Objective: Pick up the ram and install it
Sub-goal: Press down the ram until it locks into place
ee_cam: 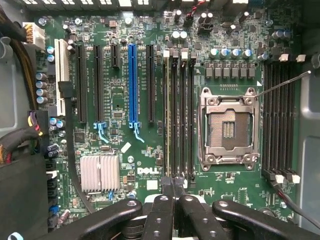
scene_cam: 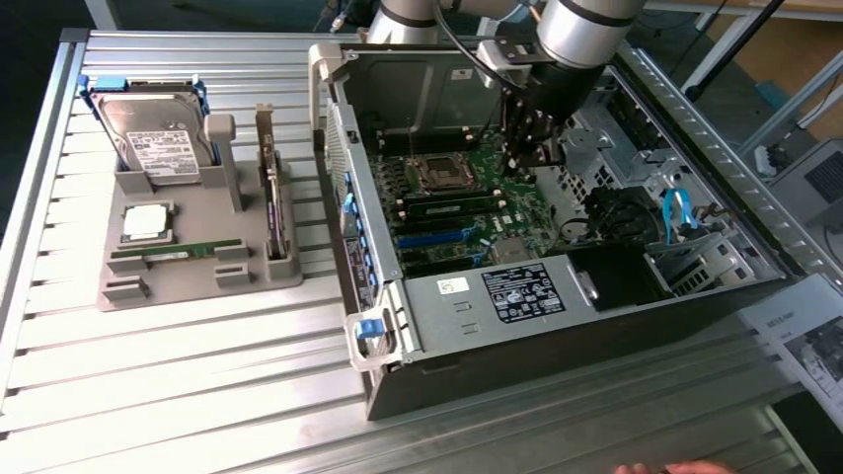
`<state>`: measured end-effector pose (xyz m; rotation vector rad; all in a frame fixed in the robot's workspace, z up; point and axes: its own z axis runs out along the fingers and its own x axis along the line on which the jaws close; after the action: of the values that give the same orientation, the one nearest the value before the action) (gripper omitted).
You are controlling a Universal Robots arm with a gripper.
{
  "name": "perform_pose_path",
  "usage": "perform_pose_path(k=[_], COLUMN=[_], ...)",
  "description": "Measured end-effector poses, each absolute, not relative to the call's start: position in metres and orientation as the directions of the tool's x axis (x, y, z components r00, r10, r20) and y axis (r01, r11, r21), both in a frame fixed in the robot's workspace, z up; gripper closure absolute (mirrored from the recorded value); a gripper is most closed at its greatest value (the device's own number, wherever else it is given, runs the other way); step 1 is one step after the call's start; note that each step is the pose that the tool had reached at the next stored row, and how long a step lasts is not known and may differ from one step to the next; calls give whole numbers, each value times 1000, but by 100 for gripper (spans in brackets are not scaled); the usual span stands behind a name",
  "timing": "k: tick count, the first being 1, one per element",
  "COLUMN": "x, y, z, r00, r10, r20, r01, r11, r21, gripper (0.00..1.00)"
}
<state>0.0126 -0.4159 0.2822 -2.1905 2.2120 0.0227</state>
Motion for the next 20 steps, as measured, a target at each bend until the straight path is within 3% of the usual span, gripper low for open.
perform_pose_path(k=[20], x=[13], y=[-416], z=[258], r00=[-10], r10=[-999], r20=[-30], r01=[-1000], r11=[10], r21=[-10], gripper=[90])
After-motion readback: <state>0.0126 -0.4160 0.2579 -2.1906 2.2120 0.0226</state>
